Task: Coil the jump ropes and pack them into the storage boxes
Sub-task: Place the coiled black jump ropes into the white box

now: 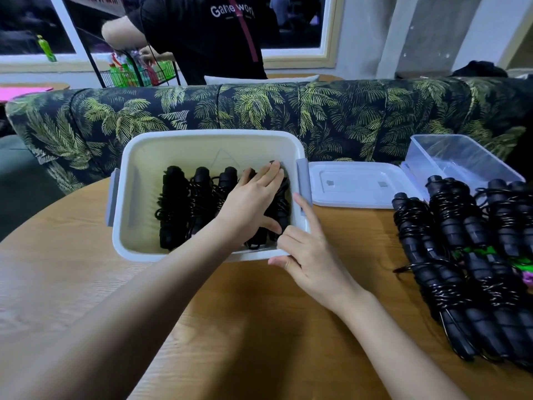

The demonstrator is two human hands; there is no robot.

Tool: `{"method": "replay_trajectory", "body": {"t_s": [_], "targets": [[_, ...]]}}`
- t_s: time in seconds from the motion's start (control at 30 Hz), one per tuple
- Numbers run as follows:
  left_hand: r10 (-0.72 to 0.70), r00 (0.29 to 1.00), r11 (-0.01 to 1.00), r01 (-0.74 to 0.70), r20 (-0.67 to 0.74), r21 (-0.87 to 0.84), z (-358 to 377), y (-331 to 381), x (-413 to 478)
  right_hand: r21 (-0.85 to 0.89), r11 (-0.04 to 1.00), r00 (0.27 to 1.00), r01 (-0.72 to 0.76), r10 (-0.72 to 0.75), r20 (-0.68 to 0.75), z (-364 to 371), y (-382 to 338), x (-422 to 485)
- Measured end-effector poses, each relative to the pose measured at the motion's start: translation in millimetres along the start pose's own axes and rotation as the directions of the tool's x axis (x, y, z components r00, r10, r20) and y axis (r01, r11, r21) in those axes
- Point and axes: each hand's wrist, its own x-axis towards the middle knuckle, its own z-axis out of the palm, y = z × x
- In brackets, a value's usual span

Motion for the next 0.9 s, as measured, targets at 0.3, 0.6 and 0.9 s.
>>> {"method": "replay_trajectory", "body": {"t_s": [0.3, 0.6, 0.9], "targets": [[-0.011, 0.988, 0.994, 0.028, 0.153, -0.108, -13.0, 1.2, 18.2, -0.209, 0.974, 0.996, -0.084, 0.09, 0.018, -17.3, 12.5, 8.2], [-0.095, 0.995, 0.992, 0.095, -0.001, -0.079, -39.6, 34.8, -47.2, -0.22, 0.959, 0.98, -0.178, 0.192, 0.045, -82.7, 65.4, -36.2], [-0.237, 0.971, 0.97, 0.238, -0.009, 0.058, -27.7, 41.4, -72.1, -0.22, 0.846, 0.874, -0.487, 0.474, -0.112, -127.4, 32.5, -72.1]]}}
